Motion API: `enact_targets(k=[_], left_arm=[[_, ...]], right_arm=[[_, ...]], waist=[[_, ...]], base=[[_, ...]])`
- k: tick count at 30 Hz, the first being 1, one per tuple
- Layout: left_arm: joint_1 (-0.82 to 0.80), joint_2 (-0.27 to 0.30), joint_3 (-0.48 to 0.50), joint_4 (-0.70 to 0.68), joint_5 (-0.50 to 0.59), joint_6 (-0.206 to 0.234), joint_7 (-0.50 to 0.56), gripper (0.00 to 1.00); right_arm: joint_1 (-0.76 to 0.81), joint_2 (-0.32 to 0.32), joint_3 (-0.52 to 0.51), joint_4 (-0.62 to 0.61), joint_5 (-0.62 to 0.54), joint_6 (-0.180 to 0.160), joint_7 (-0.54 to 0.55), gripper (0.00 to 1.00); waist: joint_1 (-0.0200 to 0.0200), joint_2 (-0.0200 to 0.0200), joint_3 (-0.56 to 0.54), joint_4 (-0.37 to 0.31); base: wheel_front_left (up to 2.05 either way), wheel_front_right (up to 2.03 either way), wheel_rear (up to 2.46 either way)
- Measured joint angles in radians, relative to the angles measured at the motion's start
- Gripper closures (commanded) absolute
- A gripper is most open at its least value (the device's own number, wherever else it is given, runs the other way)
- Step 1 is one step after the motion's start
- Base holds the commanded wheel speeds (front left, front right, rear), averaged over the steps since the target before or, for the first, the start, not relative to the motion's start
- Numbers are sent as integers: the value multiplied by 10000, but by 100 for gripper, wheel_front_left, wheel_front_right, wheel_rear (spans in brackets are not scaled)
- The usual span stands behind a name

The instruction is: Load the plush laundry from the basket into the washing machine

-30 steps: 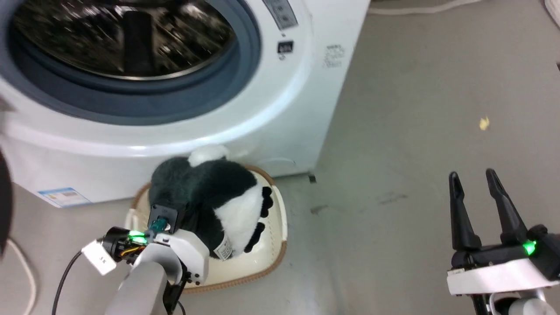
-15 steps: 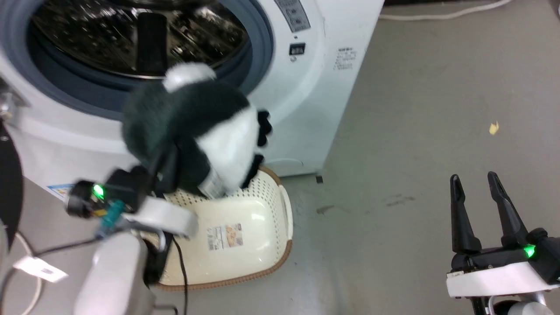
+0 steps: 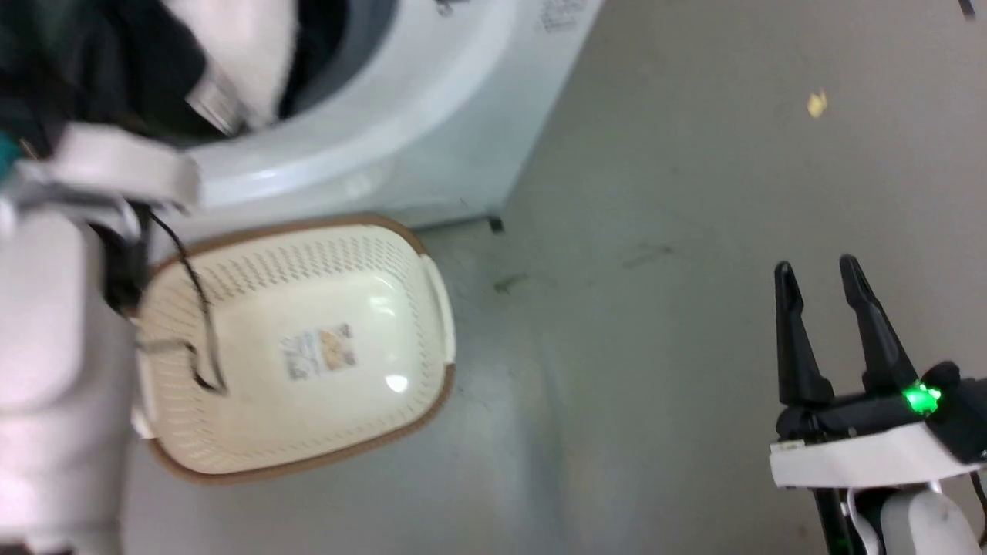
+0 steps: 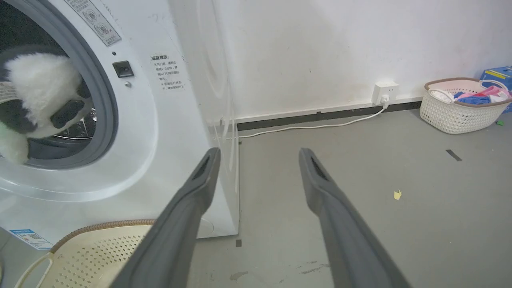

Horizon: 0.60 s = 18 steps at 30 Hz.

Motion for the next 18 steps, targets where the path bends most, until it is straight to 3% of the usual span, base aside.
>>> enact_targets(k=[12,18], left_arm=[[-4076,1747,-19,2575,347,-408,1413,100],[-5039,2180,-451,3875,729,-451,1981,100]], right_arm=[[-709,2,278,56,715,2,0,0],[-750,2,261,105,746,2,0,0]], waist=[[1,0,1895,-1241],[1,0,2327,-1575]], base=[[0,0,0],[0,0,0]])
